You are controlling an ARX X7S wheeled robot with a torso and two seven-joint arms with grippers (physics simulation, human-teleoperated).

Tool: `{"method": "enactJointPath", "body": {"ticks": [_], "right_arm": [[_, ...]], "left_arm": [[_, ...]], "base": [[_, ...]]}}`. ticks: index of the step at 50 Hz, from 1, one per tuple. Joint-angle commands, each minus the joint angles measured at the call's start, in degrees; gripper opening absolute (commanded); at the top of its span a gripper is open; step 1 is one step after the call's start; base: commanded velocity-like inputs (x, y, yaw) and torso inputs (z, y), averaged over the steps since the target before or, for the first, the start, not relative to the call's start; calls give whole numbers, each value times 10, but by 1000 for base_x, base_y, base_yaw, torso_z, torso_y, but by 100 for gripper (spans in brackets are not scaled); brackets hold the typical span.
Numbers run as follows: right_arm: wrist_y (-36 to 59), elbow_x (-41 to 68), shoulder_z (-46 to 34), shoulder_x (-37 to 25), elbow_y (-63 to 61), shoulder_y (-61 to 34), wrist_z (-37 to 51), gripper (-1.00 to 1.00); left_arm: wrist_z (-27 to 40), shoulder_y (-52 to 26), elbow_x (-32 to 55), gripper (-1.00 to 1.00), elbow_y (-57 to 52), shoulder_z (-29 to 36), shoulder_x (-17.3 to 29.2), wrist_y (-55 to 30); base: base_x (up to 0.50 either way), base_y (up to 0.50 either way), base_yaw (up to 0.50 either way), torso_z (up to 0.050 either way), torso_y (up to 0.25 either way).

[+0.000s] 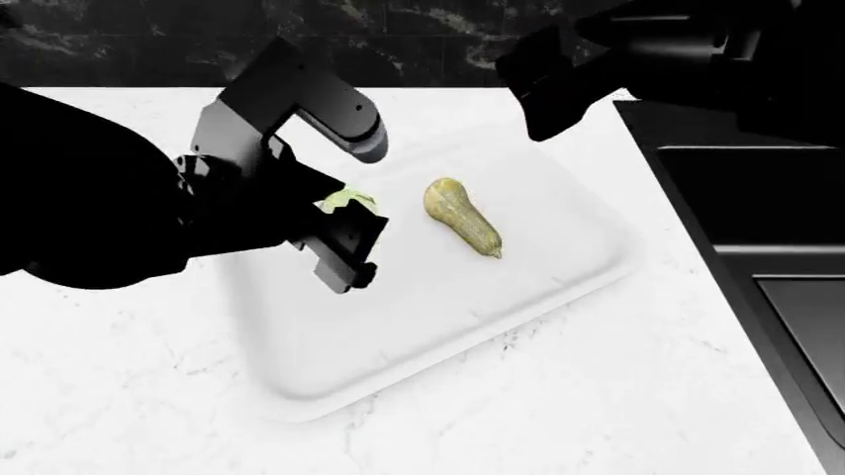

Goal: Pick up the fruits and vegetables and place them in the sink. Turn on the sink faucet to wash them. Then turn the sink off and put them in the tray.

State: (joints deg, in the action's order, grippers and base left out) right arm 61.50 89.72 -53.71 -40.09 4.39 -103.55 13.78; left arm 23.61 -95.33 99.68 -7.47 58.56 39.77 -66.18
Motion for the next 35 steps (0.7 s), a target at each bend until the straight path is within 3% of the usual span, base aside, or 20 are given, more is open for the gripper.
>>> {"method": "enactJointPath", "body": {"ticks": [1,2,3,22,35], "right_arm": [[-2,5,9,-7,-3,-7,10,100],[-2,5,9,-7,-2,-7,9,100],[-2,5,8,-6,-2,-7,9,100],[-5,3,9,-4,-2,-8,6,100],[3,106,49,-52,-82,-12,98,100]], "left_arm": [[2,8,-4,-100,-4,13,-2,-7],[0,8,-6,-100,-5,14,-2,-7],[-2,8,-6,100,-5,13,-2,-7],[-10,-2,-13,100,2,11,-2,-3],[30,-29,51,100,6,-55,46,47]], "base": [[0,0,0,0,0],[0,0,0,0,0],[0,0,0,0,0],[0,0,0,0,0],[0,0,0,0,0]]}}
